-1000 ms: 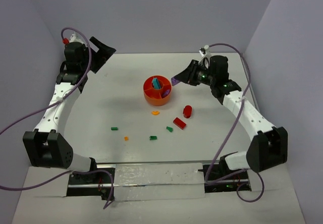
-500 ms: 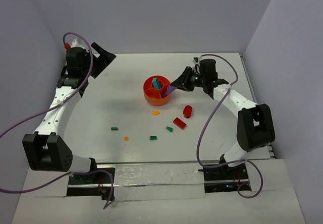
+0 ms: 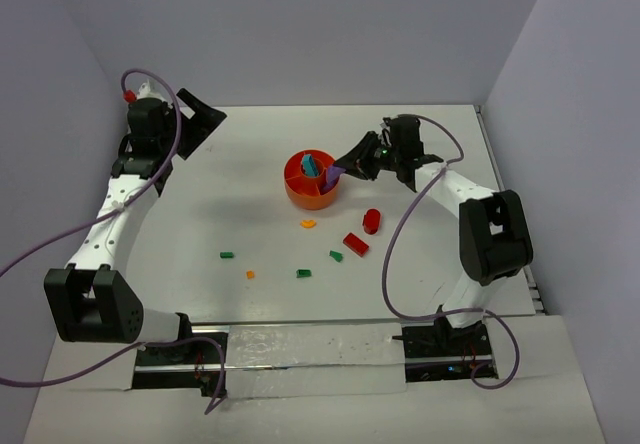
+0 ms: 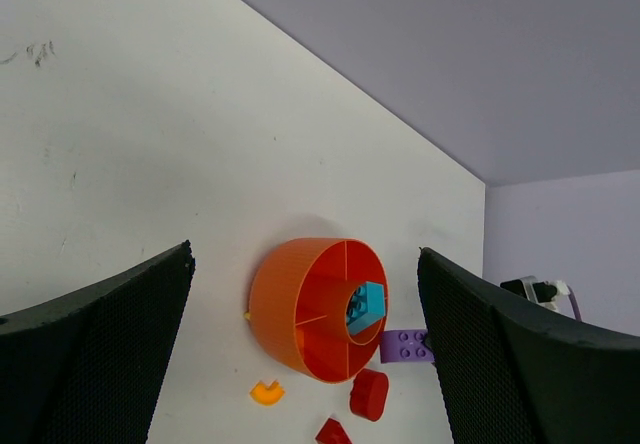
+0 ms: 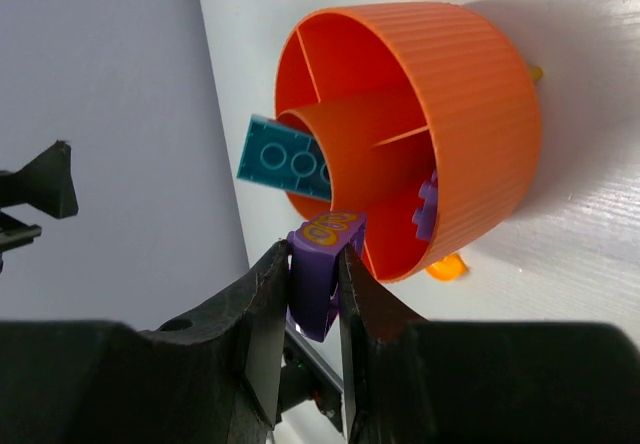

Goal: Sort the legos into containers by color

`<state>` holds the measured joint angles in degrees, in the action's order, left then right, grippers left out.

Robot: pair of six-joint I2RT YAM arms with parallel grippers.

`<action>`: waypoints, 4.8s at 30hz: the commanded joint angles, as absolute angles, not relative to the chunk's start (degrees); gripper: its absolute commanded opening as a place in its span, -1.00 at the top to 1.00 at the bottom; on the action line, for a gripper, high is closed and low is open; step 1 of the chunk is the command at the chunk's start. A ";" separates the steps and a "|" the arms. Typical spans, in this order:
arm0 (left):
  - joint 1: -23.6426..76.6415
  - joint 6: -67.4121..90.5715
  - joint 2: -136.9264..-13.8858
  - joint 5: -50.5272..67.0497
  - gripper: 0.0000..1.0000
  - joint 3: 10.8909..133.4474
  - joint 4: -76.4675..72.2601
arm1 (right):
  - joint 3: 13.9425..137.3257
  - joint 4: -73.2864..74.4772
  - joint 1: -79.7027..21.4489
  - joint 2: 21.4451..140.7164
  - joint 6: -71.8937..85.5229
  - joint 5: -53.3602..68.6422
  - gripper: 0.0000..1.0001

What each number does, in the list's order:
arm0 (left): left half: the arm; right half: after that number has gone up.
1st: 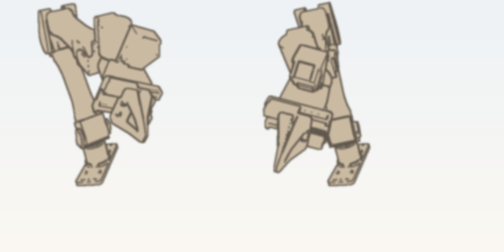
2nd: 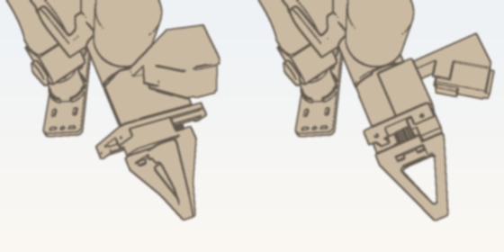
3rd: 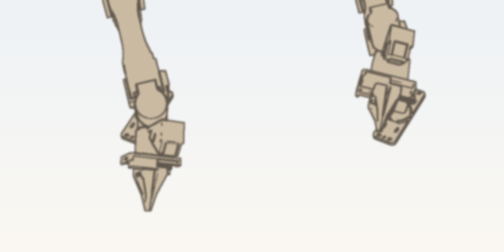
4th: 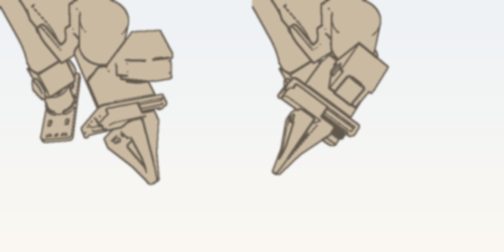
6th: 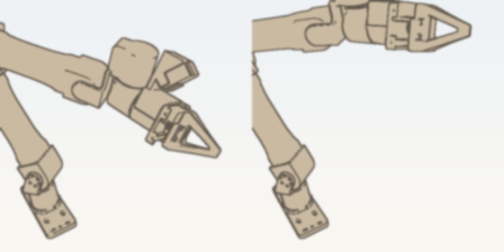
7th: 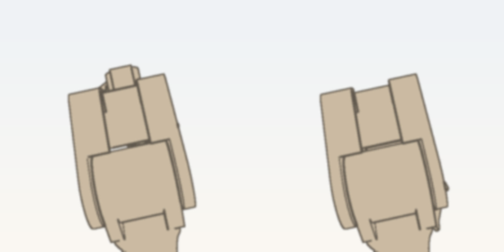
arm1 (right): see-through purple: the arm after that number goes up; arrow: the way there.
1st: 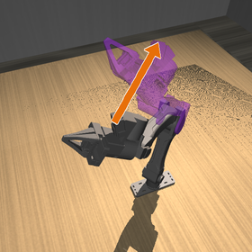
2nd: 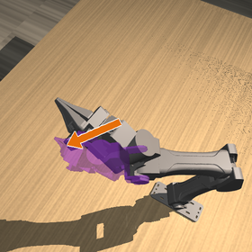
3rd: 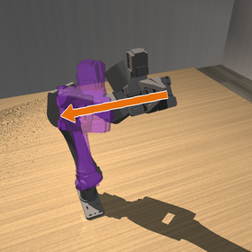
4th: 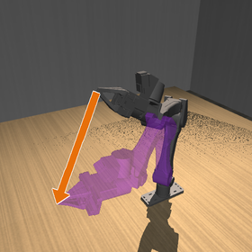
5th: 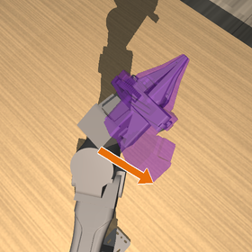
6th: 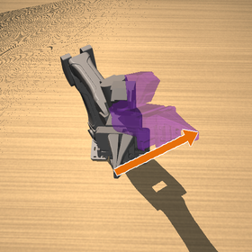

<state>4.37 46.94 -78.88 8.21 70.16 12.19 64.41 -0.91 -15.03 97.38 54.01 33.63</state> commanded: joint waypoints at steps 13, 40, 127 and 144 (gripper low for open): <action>2.99 47.02 -77.08 9.14 -0.97 69.87 9.43 | 69.87 -1.52 -15.31 101.93 57.28 32.43 0.52; 2.55 43.50 -75.65 8.22 -0.97 67.77 5.90 | 75.23 7.66 -15.03 95.82 43.98 32.79 -0.42; 8.70 14.50 -68.70 4.66 -0.91 57.34 3.08 | 69.49 41.21 -38.58 105.95 -19.46 2.78 -0.15; 8.70 13.63 -66.09 6.56 -0.92 54.67 -4.29 | 73.94 33.44 -30.13 87.56 -9.83 20.40 1.00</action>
